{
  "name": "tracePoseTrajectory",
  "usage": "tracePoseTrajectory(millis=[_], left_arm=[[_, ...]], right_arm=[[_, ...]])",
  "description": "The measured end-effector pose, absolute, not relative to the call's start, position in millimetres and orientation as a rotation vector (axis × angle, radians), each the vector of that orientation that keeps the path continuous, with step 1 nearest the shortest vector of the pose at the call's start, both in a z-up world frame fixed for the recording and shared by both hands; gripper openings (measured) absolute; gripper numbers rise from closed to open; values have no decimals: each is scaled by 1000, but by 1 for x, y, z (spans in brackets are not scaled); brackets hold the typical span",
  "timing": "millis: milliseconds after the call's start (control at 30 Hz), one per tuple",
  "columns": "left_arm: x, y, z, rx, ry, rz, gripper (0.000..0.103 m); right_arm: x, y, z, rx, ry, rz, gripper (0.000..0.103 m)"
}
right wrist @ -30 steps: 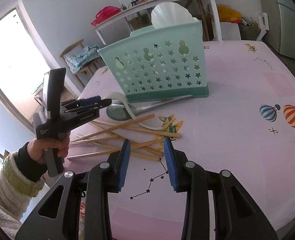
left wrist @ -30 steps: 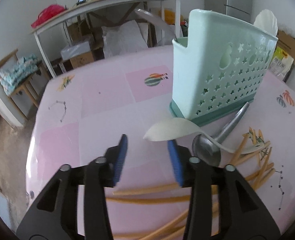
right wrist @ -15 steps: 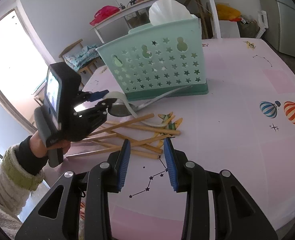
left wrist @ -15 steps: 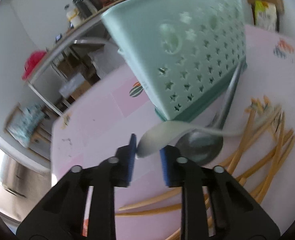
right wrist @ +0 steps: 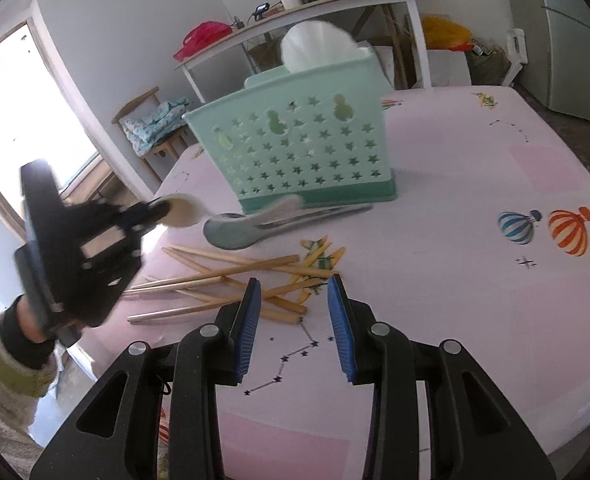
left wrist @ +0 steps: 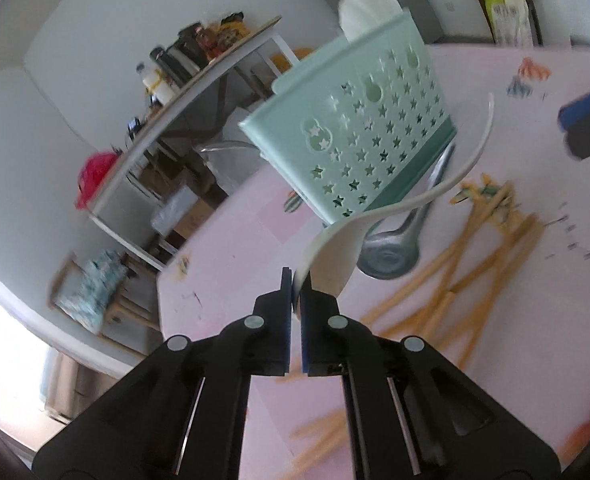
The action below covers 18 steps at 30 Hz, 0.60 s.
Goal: Organize utensils
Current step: 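Close the left gripper on the white plastic ladle's bowl, then lift the ladle with the left gripper while the right gripper grasps the steel spoon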
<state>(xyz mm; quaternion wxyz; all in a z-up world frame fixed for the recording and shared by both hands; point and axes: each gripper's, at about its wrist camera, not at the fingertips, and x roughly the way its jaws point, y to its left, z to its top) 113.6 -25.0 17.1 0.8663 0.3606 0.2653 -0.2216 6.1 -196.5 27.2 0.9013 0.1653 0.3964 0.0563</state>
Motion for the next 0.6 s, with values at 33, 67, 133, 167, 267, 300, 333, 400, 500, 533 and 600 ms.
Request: tracePoseTrajectory(millis=[33,67,133,167,267,300,333,400,500,533,600], left_arm=[[112,-20,24,704,590,-480,2],[111,-16,29,645,629,-500,2],[107,-7,37,500,735,-563,2],[106,-5,36,451,783,-589,2],[90,-6,25,392,893,-638,2],[84,-8,21,406,901,-638,2],[80,-12,17,431,904,-633,2],[68,-20,6,499,895,-609,2],[54,-30,-7,561,849,-566,3],[51,-33,-10,584,830,-548,3],[48,-33,-14,587,805,-521,4]], right_arm=[[3,-200,29,338,817,107,34],[0,-202,29,335,818,100,34],[-5,-205,30,327,825,88,34],[-8,-207,31,321,831,83,34],[-17,-211,29,294,856,72,34],[-20,-212,28,288,863,67,34],[-23,-213,26,288,867,64,34],[-28,-217,22,306,879,57,34],[-30,-221,16,341,891,54,34],[-30,-221,14,352,896,55,34],[-30,-220,14,353,896,58,34]])
